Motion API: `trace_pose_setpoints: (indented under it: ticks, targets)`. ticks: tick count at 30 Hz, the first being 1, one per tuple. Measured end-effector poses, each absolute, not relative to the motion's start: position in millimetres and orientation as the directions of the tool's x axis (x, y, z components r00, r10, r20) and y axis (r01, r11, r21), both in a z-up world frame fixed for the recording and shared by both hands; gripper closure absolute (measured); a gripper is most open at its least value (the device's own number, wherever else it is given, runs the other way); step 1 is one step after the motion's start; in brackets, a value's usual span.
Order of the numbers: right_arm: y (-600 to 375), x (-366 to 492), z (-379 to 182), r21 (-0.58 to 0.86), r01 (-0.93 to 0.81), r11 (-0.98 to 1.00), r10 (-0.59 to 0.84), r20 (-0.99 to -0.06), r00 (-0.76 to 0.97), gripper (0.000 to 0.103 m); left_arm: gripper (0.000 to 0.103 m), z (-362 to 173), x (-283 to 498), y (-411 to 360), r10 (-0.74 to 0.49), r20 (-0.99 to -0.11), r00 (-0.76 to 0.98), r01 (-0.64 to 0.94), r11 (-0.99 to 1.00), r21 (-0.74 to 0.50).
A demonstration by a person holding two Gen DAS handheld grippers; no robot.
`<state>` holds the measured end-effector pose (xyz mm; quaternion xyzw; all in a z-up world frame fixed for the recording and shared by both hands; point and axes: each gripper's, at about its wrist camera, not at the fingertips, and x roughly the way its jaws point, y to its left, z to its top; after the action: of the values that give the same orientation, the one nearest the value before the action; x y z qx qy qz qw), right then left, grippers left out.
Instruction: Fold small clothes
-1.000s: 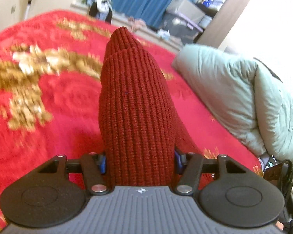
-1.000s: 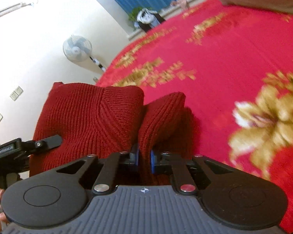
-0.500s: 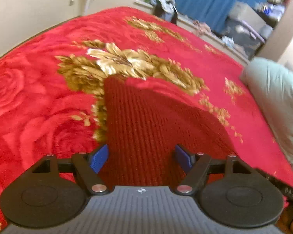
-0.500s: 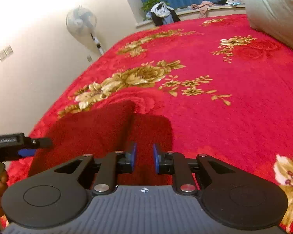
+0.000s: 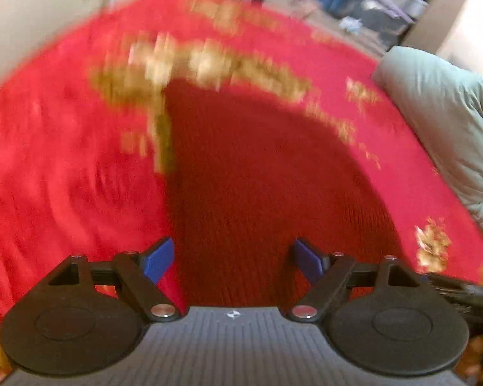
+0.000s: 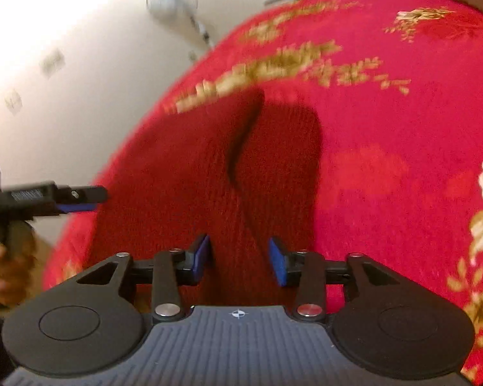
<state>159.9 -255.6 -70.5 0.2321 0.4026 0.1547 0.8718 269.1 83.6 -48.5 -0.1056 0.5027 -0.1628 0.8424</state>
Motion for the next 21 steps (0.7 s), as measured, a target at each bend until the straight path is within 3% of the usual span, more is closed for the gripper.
trace_pose_setpoints:
  ticks: [2,6,8,11,12,14,16,19,21]
  targets:
    - [-254,156,-69,0.542,-0.098,0.835,0.47,-0.609,0.639,0.084,0.018,-72,271,91,-0.459,-0.814,0.356,0.078,0.883,-0.463]
    - [-262,151,-57,0.548,-0.088,0.832,0.456,-0.585,0.67,0.087,0.029,-101,269,84,-0.535,-0.791,0.296,0.03,0.833,-0.552]
    - [-266,147,-47,0.548,-0.087,0.832,0.449,-0.571,0.687,0.087,0.047,-93,265,86,-0.571,-0.754,0.325,0.038,0.804,-0.593]
    - [-274,140,-32,0.528,-0.088,0.845,0.418,-0.549,0.724,0.087,0.052,-83,258,100,-0.659,-0.664,0.354,0.024,0.716,-0.698]
    - [-276,140,-34,0.519,-0.085,0.85,0.41,-0.554,0.725,0.087,0.051,-85,257,98,-0.641,-0.686,0.345,0.038,0.739,-0.672]
    - [-273,145,-51,0.492,-0.054,0.869,0.395,-0.626,0.672,0.087,0.038,-96,255,87,-0.561,-0.773,0.298,0.062,0.819,-0.57]
    - [-265,148,-72,0.465,-0.032,0.885,0.388,-0.697,0.603,0.086,0.029,-94,249,85,-0.506,-0.805,0.31,0.084,0.858,-0.507]
    - [-262,135,-69,0.428,-0.027,0.903,0.346,-0.691,0.635,0.079,0.028,-66,230,83,-0.43,-0.814,0.391,0.153,0.902,-0.403]
    - [-265,127,-58,0.385,-0.007,0.923,0.294,-0.692,0.66,0.067,0.025,-43,210,80,-0.343,-0.812,0.472,0.198,0.939,-0.282]
